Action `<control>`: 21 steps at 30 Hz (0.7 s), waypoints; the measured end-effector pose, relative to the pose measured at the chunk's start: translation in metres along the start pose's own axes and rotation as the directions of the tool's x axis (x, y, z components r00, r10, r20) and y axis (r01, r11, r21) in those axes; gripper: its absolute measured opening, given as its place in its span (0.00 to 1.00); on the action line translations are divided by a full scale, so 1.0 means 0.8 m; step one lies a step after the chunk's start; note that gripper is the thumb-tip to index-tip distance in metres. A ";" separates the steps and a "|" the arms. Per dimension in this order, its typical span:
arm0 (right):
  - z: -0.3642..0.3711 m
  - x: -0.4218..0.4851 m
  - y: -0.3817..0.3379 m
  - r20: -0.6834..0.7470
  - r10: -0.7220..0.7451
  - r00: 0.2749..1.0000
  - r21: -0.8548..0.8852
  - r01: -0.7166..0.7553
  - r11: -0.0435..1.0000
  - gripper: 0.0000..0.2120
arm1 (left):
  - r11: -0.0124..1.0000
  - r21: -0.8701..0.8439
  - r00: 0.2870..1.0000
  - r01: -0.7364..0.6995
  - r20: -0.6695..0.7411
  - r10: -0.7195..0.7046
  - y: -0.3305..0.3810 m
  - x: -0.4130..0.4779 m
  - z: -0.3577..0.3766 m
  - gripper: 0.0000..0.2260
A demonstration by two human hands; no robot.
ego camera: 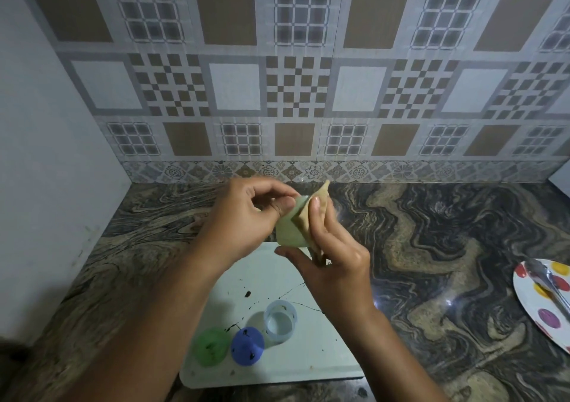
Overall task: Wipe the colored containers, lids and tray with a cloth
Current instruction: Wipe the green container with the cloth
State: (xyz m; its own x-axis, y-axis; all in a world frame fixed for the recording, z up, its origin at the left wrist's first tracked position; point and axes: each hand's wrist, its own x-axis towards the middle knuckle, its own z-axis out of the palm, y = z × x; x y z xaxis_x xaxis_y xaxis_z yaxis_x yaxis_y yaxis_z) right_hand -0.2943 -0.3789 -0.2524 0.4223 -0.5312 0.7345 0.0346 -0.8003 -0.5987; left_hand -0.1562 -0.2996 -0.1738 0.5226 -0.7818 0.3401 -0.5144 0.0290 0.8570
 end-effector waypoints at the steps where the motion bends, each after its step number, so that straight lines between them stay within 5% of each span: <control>1: -0.001 -0.001 0.001 -0.015 0.003 1.000 0.024 -0.002 1.000 0.37 | 1.000 -0.003 1.000 -0.015 -0.007 0.015 -0.001 0.000 0.001 0.07; 5: -0.004 -0.002 -0.002 -0.016 0.211 0.977 0.289 -0.198 0.937 0.42 | 0.943 -0.273 0.982 0.191 0.050 -0.184 -0.004 -0.001 -0.006 0.13; 7: -0.005 -0.002 -0.002 0.020 0.277 0.961 0.376 -0.264 0.888 0.41 | 0.922 -0.296 0.968 0.250 0.095 -0.232 -0.004 0.000 -0.010 0.09; 10: -0.003 0.001 -0.001 0.032 0.187 0.982 0.261 -0.189 0.947 0.41 | 0.934 -0.285 0.976 0.215 0.044 -0.212 0.000 0.002 -0.010 0.04; 14: 0.004 -0.001 0.002 -0.038 -0.039 0.999 -0.011 0.039 0.999 0.39 | 0.998 0.049 0.999 -0.030 -0.033 0.032 0.013 -0.003 0.000 0.03; 17: 0.000 -0.001 -0.003 -0.073 0.139 0.988 0.190 -0.123 0.974 0.41 | 0.993 -0.116 0.999 0.027 -0.025 -0.030 0.019 -0.005 -0.002 0.10; 21: -0.004 -0.001 -0.004 0.022 0.428 0.903 0.558 -0.367 0.744 0.41 | 0.911 -0.339 0.972 0.234 0.105 -0.210 0.015 0.000 -0.010 0.10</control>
State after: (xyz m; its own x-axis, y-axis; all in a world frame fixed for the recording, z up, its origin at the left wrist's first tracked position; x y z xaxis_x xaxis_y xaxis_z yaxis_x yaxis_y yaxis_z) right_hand -0.2975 -0.3764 -0.2501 0.4165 -0.8164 0.4000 0.3762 -0.2457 -0.8934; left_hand -0.1572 -0.2942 -0.1606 0.5445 -0.8315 0.1100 -0.1167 0.0547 0.9917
